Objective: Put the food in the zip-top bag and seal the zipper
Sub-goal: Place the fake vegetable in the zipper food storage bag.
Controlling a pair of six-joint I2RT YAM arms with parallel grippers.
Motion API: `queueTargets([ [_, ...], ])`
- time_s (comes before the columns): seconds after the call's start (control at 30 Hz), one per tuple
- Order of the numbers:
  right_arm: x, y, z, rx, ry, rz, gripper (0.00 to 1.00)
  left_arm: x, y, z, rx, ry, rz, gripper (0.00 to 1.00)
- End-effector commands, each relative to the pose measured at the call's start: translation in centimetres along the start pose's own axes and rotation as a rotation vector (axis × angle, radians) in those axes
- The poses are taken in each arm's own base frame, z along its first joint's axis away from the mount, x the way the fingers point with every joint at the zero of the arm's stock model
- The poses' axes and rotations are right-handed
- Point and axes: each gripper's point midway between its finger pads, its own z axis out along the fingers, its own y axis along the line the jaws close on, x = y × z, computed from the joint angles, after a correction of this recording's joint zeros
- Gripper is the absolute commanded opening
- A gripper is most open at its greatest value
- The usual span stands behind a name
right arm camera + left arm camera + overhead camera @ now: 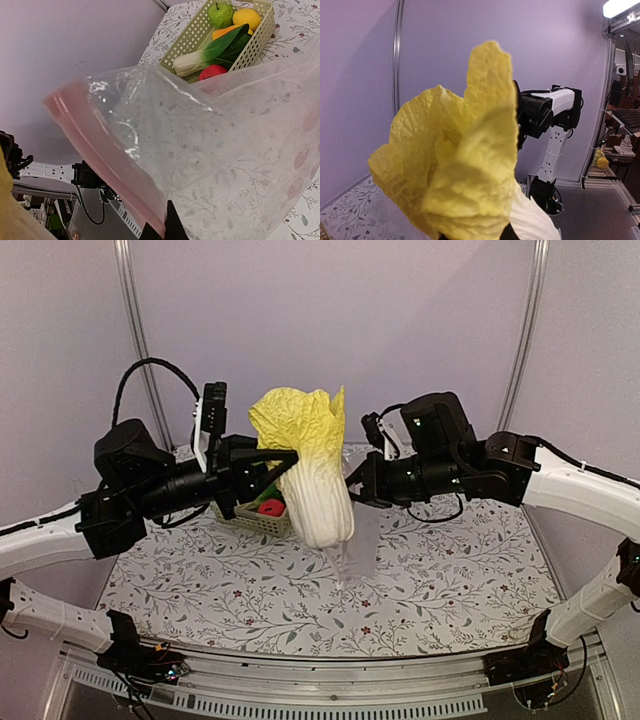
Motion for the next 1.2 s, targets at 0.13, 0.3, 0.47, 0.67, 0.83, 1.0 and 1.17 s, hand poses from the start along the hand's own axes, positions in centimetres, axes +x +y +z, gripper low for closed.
queueTargets([
  [0.13,-1.4,4.3,-3.3,-0.182,-0.015,0.026,0.0,0.8,0.5,0.9,-0.141,-0.042,0.199,0.0],
  [0.3,-0.9,4.9,-3.7,-0.214,0.01,0.02,0.0,1.2,1.7,0.4,-0.221,-0.02,0.258,0.0],
  [0.47,-0.4,5.3,-4.3,-0.243,0.037,0.006,0.0,2.0,2.6,-0.3,-0.277,0.017,0.295,0.0],
  [0.67,-0.1,5.7,-4.5,-0.266,0.054,-0.003,0.0,2.7,3.6,-0.9,-0.336,0.037,0.335,0.0],
  [0.83,-0.2,6.0,-4.6,-0.284,0.049,0.012,0.0,4.6,3.0,0.1,-0.347,0.081,0.385,0.0],
  [1.0,-1.1,5.7,-4.7,-0.296,-0.002,0.086,0.0,6.1,2.0,1.1,-0.364,0.107,0.446,0.0],
  [1.17,-2.2,5.9,-6.0,-0.329,-0.051,0.162,0.0,7.3,1.7,1.4,-0.427,0.159,0.558,0.0],
])
